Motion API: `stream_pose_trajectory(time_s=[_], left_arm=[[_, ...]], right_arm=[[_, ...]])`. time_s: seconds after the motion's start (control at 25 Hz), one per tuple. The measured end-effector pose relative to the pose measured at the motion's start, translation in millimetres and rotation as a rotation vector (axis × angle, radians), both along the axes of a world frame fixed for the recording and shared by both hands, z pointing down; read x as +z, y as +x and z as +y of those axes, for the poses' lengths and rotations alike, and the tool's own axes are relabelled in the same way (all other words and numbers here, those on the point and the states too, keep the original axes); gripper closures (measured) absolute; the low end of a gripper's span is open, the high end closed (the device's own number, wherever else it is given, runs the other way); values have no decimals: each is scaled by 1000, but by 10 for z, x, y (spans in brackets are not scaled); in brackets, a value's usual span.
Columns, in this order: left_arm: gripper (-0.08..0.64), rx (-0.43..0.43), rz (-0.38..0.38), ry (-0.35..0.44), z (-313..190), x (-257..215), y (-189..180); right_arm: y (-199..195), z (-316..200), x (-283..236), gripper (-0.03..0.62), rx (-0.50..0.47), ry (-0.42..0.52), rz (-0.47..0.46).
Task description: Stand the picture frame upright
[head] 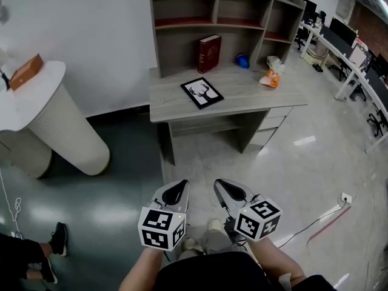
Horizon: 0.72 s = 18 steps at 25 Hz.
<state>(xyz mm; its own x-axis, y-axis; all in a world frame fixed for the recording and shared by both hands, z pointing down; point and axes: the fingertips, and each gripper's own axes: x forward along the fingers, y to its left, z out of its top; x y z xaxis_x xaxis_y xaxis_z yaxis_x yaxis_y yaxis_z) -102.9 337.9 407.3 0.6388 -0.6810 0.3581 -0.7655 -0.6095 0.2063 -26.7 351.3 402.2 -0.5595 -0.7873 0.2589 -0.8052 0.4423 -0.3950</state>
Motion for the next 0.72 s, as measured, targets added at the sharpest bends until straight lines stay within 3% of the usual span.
stream_pose_trajectory(time_s=[0.72], left_arm=[[565, -46, -14, -12, -741, 0, 255]], right_arm=[[215, -755, 89, 594, -67, -42, 25]])
